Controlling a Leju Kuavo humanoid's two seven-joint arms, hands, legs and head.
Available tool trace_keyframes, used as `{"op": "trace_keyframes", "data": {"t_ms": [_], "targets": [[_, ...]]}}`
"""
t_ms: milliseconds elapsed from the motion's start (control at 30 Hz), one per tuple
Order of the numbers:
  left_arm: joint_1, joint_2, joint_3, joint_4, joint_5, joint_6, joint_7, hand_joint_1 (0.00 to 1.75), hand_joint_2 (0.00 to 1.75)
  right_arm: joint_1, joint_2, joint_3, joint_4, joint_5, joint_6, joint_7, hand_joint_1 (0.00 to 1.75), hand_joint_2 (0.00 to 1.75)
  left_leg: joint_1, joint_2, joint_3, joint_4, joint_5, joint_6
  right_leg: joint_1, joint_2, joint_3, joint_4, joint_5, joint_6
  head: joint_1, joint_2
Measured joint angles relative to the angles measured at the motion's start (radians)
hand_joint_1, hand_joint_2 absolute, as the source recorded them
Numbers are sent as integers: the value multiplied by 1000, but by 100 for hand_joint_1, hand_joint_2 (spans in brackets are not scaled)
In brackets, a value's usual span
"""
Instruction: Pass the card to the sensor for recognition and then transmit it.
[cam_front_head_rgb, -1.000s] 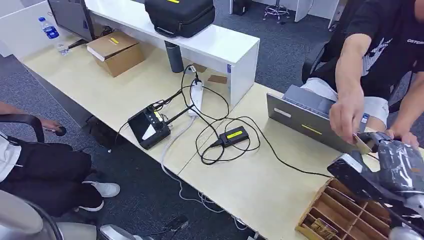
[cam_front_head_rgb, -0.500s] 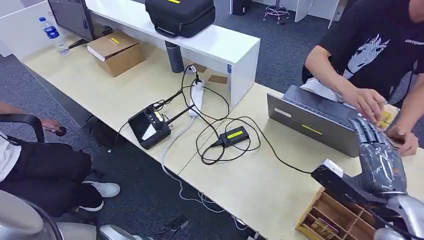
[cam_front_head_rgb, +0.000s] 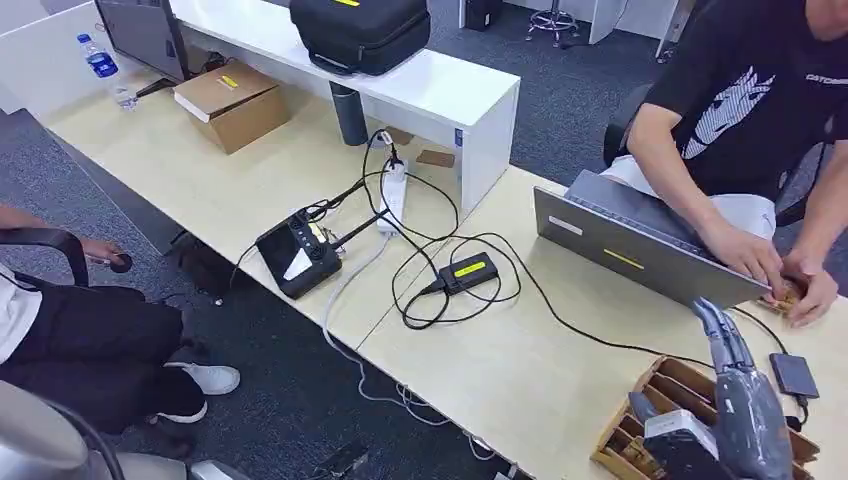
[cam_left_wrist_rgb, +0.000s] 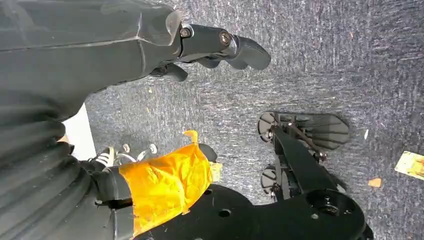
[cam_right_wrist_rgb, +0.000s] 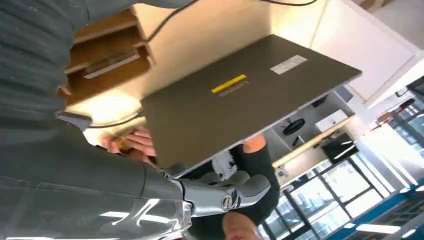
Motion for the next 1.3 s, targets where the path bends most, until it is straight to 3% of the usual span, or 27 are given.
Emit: {"op": "trace_keyframes", "data": {"t_ms": [167, 300, 533, 933, 1300], "targets": [[3, 0, 3, 0, 0, -1, -1, 0, 175, 78, -25, -18, -33, 62, -39, -7, 0, 175, 0, 0, 0, 0, 0, 0, 0, 0, 0, 0, 0, 0, 0, 0], [3, 0, 5, 0, 0, -1, -1, 0, 175, 104, -29, -17, -42, 171, -118, -11, 0, 175, 0, 0, 0, 0, 0, 0, 0, 0, 0, 0, 0, 0, 0, 0], [2, -1, 5, 0, 0, -1, 0, 0, 175, 110, -30, -7, -30, 414, -226, 81, 0, 175, 0, 0, 0, 0, 0, 0, 0, 0, 0, 0, 0, 0, 0, 0], [-2, -3, 3, 0, 0, 4, 1, 0, 175, 64, -2, 42, 76, 513, -226, 149, 0, 175, 0, 0, 0, 0, 0, 0, 0, 0, 0, 0, 0, 0, 0, 0], [-15, -4, -10, 0, 0, 17, 13, 0, 175, -25, 46, 73, 259, 624, -226, 246, 0, 175, 0, 0, 0, 0, 1, 0, 0, 0, 0, 1, 1, -1, 0, 0]]}}
